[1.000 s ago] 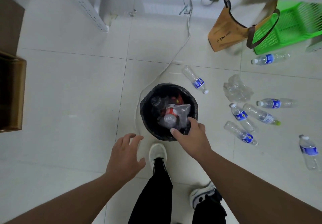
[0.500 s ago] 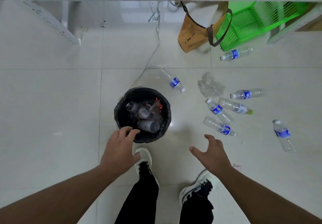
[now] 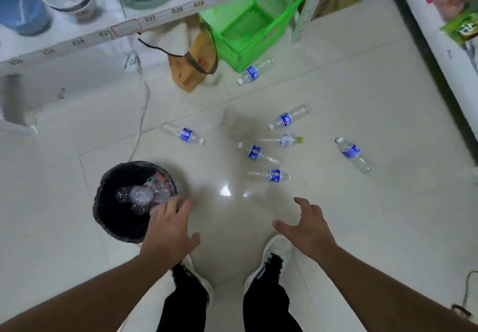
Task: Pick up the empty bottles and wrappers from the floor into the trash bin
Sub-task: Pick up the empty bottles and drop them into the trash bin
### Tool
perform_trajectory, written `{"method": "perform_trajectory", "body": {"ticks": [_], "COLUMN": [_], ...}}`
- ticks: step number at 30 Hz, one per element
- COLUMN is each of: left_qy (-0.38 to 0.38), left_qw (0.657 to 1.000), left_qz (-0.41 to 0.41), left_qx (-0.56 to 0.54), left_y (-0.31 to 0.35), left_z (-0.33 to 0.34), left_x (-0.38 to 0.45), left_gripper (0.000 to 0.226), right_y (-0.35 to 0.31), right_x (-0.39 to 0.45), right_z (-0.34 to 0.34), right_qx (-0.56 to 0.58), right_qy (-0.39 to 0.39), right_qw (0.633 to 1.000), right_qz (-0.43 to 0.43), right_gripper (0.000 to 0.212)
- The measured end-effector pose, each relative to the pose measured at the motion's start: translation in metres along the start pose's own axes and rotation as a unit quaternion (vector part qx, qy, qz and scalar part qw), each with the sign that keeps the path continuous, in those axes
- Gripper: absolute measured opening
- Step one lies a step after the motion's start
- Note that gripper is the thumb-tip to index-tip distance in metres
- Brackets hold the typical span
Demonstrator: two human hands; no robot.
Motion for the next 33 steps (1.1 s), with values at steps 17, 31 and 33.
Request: {"method": "perform_trajectory", "body": {"ticks": [17,31,33], "left_qy": [-0.050,-0.063,-0.051], "left_qw": [0.998,0.983,0.978], "left_qz": [0.025,0.032,0.035], "left_qx": [0.042,0.170,0.200], "left_y": [0.094,-0.030,-0.049], "left_z": [-0.001,-0.006,0.010], "left_x": [0.080,0.308,0.352], "left_gripper": [0.086,0.090,0.090], "right_y": [0.047,-0.036,-0.034], "right_x": [0.040,0.207,0.247], "right_z": [-0.062,0.044,0.070], "right_qx": [-0.021,-0.156,-0.189], "right_qy": [-0.026,-0.060,-0.048], "right_qw": [0.999,0.986,0.981], "right_qz": [0.004,0.000,-0.013], "right_gripper": [0.097,0.097,0.096]}}
Point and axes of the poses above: each hand's wrist, its own x-axis towards the middle knuckle, its own z-axis out of the palm, y = z × x, the point moved 5 cm from there along x, towards the middle knuckle, and after that the axes turned 2 degrees about -x, right-handed, at the moved point
